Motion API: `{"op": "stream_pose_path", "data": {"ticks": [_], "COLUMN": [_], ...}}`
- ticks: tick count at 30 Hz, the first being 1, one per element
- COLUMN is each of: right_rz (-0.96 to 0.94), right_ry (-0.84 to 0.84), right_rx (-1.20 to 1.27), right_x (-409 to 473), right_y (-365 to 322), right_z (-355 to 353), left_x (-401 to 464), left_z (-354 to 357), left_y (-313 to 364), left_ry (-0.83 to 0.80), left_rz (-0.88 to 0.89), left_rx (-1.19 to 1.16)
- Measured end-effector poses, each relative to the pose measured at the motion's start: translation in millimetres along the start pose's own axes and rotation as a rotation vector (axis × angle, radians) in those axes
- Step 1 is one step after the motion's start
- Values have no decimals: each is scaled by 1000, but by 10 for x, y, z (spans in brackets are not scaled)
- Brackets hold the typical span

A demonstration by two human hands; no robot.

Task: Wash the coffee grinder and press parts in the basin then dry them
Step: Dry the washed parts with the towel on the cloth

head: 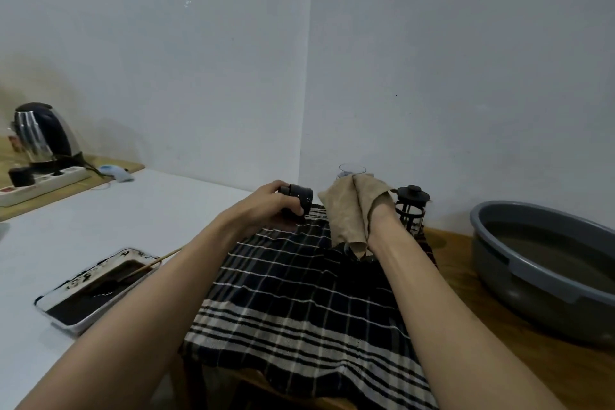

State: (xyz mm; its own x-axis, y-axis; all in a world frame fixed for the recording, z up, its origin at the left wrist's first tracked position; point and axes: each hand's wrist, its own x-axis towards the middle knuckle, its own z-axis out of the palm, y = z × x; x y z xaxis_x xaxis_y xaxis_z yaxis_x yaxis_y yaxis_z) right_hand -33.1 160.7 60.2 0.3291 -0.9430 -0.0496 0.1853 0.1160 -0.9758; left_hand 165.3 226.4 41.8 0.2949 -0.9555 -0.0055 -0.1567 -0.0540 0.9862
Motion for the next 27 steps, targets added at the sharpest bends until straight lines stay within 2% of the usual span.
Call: {"op": "stream_pose_path", "data": {"ticks": [3,7,10,12,17,19,21,23,25,27], "right_rz": [-20,-51,-188,-231,-57,-69,-203,-371,-566,-738], "right_ry": [-120,-251,-293,-301,-397,-396,-387,-413,-474,-584], "right_rx": [-68,-199,-331,-290,-94,-142,-369,-719,-1092,-1386], "right_x": [-74,-63,-71,-41,-98,-89,-55,9,48,86], "right_y": [109,185,241,252,71,110,225,318,309,241], "right_z": [233,428,409,407,468,482,452,331,214,165], "left_x": [10,145,121,92,-72,-55,-3,-3,2,-44], "left_z": [191,375,416,427,507,475,398,290,166,86], "left_y": [103,151,190,241,168,141,212,284,276,263], "left_ry": [-12,180,278,344,517,542,469,291,131,52], "left_rz": [-27,-106,-107,-66,255,265,66,-211,-361,-433], "left_rx": [-250,-364,-294,-217,14,18,-220,-343,-166,23]}}
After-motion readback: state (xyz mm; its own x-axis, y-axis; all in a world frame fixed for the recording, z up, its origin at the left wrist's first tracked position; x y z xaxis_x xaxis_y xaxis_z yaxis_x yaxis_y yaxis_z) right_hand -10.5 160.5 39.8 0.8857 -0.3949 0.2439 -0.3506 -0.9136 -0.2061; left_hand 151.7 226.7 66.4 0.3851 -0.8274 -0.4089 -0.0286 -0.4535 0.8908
